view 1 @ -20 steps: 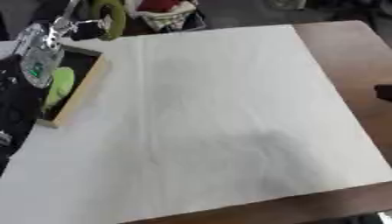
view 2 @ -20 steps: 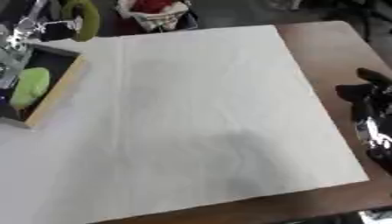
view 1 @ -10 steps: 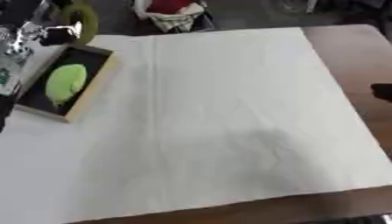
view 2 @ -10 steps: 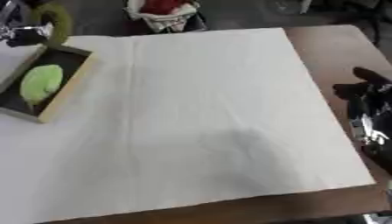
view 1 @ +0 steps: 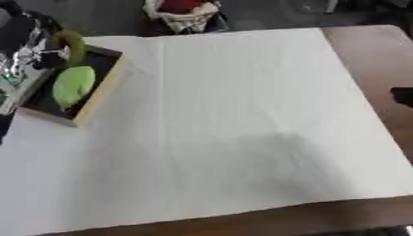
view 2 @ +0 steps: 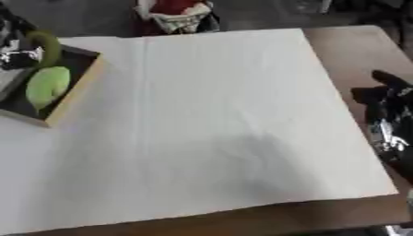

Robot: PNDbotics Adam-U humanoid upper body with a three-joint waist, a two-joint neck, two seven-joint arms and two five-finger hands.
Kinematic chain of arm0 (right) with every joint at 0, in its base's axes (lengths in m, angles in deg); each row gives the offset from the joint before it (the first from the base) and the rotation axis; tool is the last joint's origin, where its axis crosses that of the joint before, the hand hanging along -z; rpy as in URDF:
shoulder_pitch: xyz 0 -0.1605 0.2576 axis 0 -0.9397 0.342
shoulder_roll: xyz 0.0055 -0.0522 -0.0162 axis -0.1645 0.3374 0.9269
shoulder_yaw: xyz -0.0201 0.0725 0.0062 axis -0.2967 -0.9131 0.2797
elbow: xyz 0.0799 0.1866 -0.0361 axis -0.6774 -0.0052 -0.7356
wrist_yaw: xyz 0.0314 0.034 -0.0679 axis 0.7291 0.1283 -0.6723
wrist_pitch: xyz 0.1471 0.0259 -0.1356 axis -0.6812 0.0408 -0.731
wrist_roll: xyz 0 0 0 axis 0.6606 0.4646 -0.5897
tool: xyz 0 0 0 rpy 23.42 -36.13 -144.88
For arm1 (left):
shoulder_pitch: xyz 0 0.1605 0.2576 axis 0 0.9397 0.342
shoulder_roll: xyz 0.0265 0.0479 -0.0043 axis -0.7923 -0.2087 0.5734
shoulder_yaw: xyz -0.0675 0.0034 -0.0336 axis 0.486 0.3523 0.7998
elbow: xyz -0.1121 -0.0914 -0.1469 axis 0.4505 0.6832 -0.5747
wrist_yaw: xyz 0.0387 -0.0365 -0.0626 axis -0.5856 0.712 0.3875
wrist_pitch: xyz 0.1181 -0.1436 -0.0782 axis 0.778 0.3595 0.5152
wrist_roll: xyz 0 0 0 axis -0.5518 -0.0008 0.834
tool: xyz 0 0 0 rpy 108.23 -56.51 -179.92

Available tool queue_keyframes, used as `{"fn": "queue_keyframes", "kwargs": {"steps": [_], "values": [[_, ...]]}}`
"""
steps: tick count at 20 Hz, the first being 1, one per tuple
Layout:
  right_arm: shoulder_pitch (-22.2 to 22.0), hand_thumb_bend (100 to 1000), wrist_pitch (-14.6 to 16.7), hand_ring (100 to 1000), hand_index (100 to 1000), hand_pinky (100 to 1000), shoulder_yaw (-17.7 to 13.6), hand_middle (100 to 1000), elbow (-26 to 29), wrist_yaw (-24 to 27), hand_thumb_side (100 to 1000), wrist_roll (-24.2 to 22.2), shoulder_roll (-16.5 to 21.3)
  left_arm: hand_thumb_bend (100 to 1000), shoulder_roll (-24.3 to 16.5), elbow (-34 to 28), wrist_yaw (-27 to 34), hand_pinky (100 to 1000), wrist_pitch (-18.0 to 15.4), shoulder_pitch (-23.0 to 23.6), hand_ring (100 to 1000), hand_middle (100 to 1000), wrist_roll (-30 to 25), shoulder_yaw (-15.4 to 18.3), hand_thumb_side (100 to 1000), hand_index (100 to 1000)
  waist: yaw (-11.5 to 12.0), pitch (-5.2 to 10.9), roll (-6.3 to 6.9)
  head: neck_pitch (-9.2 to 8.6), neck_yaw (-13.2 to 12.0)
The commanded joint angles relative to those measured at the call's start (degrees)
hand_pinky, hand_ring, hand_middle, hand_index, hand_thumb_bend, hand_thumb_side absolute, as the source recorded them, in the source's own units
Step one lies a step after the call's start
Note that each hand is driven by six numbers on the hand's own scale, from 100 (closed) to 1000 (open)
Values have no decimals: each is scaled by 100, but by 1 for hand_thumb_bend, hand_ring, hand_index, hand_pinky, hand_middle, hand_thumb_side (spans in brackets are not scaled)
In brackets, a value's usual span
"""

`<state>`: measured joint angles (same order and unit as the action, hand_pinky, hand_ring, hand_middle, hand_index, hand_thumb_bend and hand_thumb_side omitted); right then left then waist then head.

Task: Pick up objects on the table and place them in the box.

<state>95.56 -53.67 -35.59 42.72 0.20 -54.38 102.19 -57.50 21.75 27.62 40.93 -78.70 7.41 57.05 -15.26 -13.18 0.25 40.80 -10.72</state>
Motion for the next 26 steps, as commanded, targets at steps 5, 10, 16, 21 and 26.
{"fn": "queue_keyframes", "kwargs": {"steps": [5,10,16,21,26], "values": [[17,100,-8,807,905,853,-46,637,55,-15,470,5,112,100,-28,-34,161,660,-248,113,975,821,-361,54,238,863,43,147,-9,69,30],[-8,100,-9,807,904,853,-60,637,49,-25,470,10,117,100,12,-980,783,617,-350,513,985,809,-393,202,394,855,112,175,-15,107,53],[-45,100,-10,808,905,854,-76,637,48,-38,470,24,134,100,167,-3137,2076,568,-374,1530,999,792,-108,496,532,836,252,181,-7,141,79],[-110,100,-16,808,906,854,-75,638,82,-24,470,30,159,100,602,-4823,3287,531,-554,2471,987,772,137,716,590,817,412,188,8,212,125],[-140,100,-36,808,906,854,-47,637,93,-4,470,3,153,100,1200,-5708,3893,524,-644,2987,987,768,280,731,625,813,572,201,6,322,134]]}}
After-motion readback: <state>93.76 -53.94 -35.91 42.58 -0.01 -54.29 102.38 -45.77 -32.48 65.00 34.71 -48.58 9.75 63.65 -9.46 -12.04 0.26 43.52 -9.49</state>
